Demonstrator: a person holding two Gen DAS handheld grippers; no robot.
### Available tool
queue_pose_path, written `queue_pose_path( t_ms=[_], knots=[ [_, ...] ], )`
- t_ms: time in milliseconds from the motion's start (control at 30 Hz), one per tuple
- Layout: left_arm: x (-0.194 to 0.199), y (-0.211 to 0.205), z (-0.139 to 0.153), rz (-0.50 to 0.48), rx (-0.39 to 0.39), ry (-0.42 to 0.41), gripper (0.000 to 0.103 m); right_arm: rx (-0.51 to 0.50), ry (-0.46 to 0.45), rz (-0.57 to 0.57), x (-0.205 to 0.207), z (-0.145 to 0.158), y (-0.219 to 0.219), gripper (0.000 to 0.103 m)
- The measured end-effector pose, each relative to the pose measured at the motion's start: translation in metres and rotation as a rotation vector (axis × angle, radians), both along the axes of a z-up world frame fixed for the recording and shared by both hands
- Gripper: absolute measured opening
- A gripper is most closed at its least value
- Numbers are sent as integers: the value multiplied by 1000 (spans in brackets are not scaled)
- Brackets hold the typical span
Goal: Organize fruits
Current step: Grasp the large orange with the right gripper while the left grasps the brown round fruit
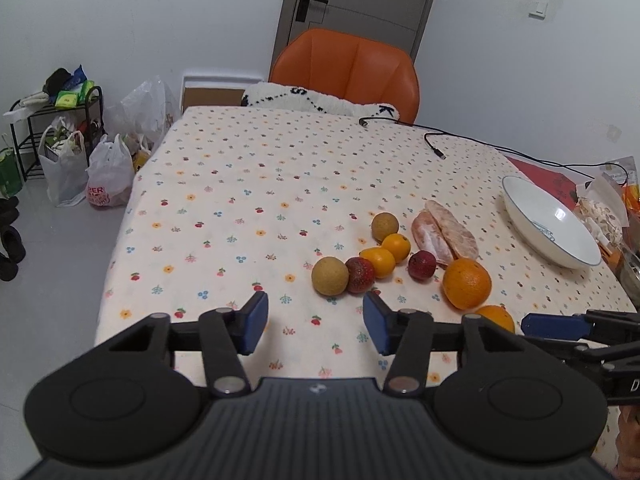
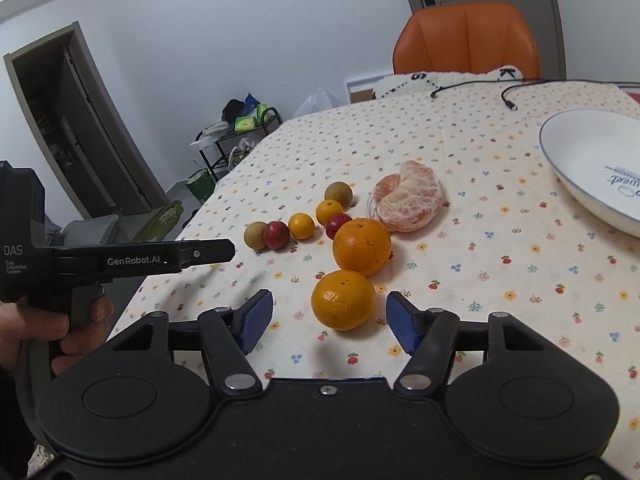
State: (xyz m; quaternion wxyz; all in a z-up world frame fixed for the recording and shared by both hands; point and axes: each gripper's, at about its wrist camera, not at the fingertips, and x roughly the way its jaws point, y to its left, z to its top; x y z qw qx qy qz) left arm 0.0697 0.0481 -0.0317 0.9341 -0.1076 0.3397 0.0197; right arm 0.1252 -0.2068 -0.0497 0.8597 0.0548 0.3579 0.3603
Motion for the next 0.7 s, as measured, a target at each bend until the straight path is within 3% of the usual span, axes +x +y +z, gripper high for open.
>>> queue_pose_path(
  t_ms=[167,333,367,633,700],
  knots=[
    [12,2,-4,-8,-4,10,46,-9,15,16,9,-4,6,62],
    [23,3,-8,-9,-17,28,40,-15,34,33,15,-10,10,46],
    [25,3,-9,-12,-17,30,40,-14,38,34,16,-11,9,39],
    [39,0,-14,-23,-13,36,39,17,50,52,20,-10,5,36],
    [40,0,-15,-29,-14,33,30,27,46,53,20,-9,2,36]
  ],
)
